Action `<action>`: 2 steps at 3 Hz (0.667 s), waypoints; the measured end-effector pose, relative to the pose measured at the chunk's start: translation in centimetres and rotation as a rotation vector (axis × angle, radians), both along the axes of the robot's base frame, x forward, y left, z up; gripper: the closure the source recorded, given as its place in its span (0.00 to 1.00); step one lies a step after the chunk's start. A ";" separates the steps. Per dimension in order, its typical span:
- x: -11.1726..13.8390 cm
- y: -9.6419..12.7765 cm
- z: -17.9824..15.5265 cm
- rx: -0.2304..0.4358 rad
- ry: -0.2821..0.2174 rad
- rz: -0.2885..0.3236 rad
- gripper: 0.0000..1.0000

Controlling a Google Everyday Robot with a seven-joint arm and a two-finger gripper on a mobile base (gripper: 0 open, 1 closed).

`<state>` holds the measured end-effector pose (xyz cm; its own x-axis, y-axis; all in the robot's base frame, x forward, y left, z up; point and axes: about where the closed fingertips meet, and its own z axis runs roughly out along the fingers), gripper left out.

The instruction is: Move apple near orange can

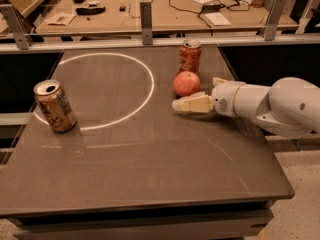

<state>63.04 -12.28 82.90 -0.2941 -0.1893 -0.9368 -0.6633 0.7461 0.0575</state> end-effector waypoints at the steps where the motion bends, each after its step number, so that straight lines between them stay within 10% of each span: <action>1: 0.8 0.4 0.2 0.000 0.005 -0.001 0.16; 2: 1.3 1.0 0.4 0.011 0.016 0.000 0.40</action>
Offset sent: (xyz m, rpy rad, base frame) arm 0.0182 0.0109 0.0049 0.0237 0.0309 -0.0077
